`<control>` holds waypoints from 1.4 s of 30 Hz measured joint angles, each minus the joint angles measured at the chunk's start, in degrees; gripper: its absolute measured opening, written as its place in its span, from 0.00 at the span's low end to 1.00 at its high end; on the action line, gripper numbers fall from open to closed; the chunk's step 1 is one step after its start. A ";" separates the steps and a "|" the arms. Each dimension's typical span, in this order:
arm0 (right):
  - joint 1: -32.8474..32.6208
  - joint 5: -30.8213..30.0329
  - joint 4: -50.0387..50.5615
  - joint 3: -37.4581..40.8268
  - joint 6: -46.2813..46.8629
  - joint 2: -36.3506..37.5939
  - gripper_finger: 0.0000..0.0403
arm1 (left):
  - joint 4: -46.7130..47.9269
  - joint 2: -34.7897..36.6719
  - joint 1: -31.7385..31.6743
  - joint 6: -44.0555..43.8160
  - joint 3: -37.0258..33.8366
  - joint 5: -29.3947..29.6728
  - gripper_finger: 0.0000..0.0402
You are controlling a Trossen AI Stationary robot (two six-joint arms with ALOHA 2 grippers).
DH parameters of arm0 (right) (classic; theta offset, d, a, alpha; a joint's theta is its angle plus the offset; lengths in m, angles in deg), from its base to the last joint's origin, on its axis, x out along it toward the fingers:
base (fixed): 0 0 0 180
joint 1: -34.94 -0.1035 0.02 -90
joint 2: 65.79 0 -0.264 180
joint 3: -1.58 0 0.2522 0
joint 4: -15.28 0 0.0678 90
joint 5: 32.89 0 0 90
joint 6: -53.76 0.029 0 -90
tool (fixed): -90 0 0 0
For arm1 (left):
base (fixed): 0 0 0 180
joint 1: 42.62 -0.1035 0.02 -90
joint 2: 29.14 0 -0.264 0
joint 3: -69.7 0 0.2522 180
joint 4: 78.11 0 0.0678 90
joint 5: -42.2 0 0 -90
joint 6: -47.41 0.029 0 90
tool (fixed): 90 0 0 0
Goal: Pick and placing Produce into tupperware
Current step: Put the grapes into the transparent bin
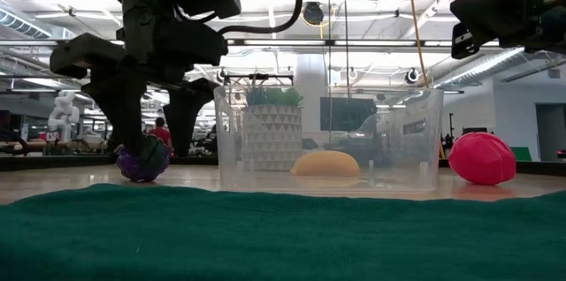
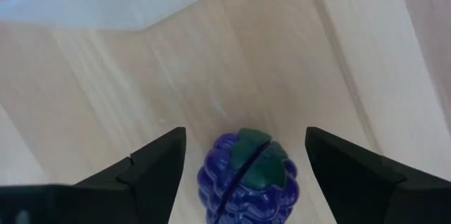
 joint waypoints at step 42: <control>-0.01 0.00 0.00 0.00 -0.01 0.00 0.00 | 3.26 0.07 -1.47 3.09 0.07 -2.42 0.94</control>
